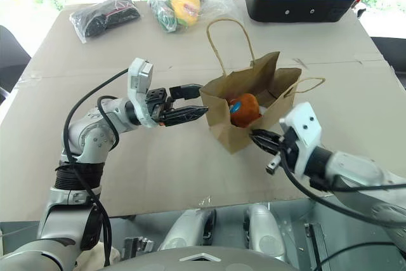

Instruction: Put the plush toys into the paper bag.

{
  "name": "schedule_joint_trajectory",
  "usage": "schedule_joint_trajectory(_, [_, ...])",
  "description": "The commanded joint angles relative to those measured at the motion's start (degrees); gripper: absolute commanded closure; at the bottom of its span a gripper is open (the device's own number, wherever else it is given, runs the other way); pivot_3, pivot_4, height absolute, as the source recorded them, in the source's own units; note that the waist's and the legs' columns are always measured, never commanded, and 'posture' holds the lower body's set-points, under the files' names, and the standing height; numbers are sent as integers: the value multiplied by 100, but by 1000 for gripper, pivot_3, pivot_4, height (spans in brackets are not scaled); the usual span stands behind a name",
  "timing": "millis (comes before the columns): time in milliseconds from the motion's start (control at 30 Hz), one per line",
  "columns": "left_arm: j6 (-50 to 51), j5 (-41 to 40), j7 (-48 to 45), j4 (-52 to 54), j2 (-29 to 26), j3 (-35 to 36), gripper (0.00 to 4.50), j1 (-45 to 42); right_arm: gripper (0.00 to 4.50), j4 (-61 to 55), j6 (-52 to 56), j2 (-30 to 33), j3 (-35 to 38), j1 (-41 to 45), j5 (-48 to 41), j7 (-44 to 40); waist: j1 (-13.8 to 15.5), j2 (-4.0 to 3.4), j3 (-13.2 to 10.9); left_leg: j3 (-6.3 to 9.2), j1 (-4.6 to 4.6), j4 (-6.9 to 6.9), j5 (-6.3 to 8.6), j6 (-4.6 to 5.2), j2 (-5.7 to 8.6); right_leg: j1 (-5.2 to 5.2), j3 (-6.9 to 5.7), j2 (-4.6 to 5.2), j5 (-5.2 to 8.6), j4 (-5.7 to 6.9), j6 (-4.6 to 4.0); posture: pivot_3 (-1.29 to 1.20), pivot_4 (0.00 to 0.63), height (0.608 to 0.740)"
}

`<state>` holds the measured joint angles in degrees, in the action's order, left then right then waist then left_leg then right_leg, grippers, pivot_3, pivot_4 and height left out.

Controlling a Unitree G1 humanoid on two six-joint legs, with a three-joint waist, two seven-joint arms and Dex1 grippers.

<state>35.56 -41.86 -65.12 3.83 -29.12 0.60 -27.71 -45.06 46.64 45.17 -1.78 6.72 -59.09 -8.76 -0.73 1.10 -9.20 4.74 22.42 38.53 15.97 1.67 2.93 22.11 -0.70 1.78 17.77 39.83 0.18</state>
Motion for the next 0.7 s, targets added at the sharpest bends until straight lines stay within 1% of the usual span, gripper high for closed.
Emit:
schedule_joint_trajectory(33, [-298, 201, 32, 378, 87, -173, 0, 141, 4467, 348, -251, -433, -469, 401, 661, -205, 7, -2, -1, 0, 1, -1, 0, 0, 0, 2, 0, 1, 0, -1, 0, 0, 150, 740])
schedule_joint_trajectory(267, [-1004, 901, 777, 594, 612, -435, 0, 463, 4467, 1014, -498, -1333, -1001, 816, 1573, -475, 33, -2, -1, 3, 5, -3, 0, 0, 1, 4, 0, 3, 0, -5, -1, 0, 150, 740])
schedule_joint_trajectory(333, [-1165, 1177, 1150, 599, 813, -534, 0, 552, 4467, 1269, -607, -1562, -1121, 875, 1866, -541, 26, -3, 0, 2, 2, -2, 0, 0, 2, 3, 0, 3, 0, -2, -1, 0, 150, 740])
schedule_joint_trajectory(400, [-1355, 1501, 1578, 575, 1019, -592, 0, 623, 4467, 1369, -664, -1706, -1176, 858, 2072, -627, 40, -3, 0, 2, -1, -2, 0, -1, 2, 2, 0, 3, 0, 1, -1, 0, 150, 740])
schedule_joint_trajectory(500, [-1480, 1663, 1853, 603, 1196, -652, 0, 770, 4467, 1367, -686, -1823, -1177, 810, 2269, -728, 36, -3, 0, 3, 1, -1, 0, 0, 3, 3, 0, 3, -1, 1, 0, 0, 150, 740])
schedule_joint_trajectory(533, [-1499, 1652, 1907, 610, 1248, -630, 498, 819, 4500, 1341, -675, -1848, -1148, 793, 2299, -759, 32, -3, 1, 2, 0, -1, 0, 0, 3, 2, 0, 3, -1, 2, 0, 0, 150, 740])
schedule_joint_trajectory(567, [-1573, 1659, 1944, 625, 1300, -612, 823, 867, 4500, 1296, -678, -1851, -1112, 757, 2333, -804, 28, -3, 1, 3, 0, -2, 0, -1, 3, 3, 0, 3, -1, 3, 0, 0, 150, 740])
schedule_joint_trajectory(633, [-1706, 1667, 2027, 647, 1377, -572, 1674, 925, 4500, 1215, -706, -1827, -1062, 678, 2418, -904, 26, -3, 1, 3, -1, -3, 0, -1, 3, 4, 0, 3, -1, 3, 0, 0, 150, 740])
schedule_joint_trajectory(700, [-1776, 1673, 2106, 617, 1424, -518, 2711, 951, 4500, 1056, -769, -1758, -1005, 542, 2506, -1013, 40, -3, 1, 3, 0, -2, 0, -1, 3, 3, 0, 3, -1, 3, 0, 0, 150, 740])
